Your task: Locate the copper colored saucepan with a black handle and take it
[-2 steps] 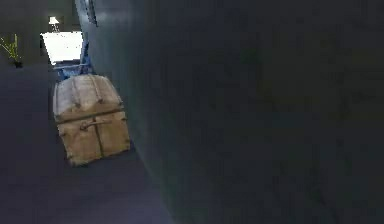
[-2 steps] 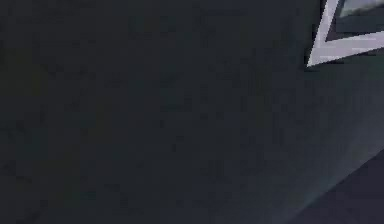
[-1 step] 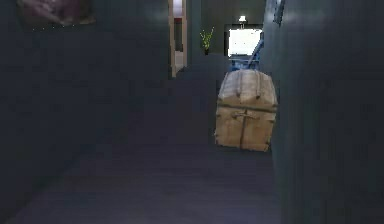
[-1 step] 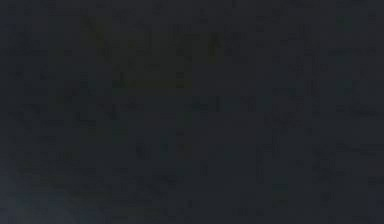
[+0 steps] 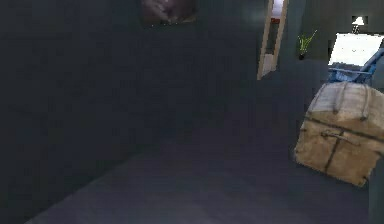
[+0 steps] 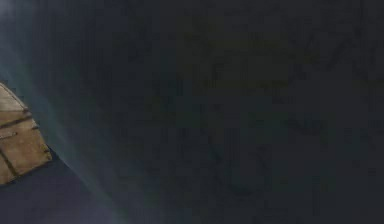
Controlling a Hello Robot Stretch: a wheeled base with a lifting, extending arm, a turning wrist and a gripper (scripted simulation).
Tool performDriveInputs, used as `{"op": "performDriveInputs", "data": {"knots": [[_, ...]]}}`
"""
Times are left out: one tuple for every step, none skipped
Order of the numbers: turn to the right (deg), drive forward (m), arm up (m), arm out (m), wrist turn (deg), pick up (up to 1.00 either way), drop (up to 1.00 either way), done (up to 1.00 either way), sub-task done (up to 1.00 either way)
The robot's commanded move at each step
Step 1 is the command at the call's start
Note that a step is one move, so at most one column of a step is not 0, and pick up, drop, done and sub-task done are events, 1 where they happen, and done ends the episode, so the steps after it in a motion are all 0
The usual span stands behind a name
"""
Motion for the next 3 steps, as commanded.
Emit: {"op": "performDriveInputs", "data": {"knots": [[0.0,0.20,0.00,0.00,0.0,0.00,0.00,0.00,0.00],[18.0,0.00,0.00,0.00,0.0,0.00,0.00,0.00,0.00],[3.0,0.00,0.00,0.00,0.0,0.00,0.00,0.00,0.00]]}}
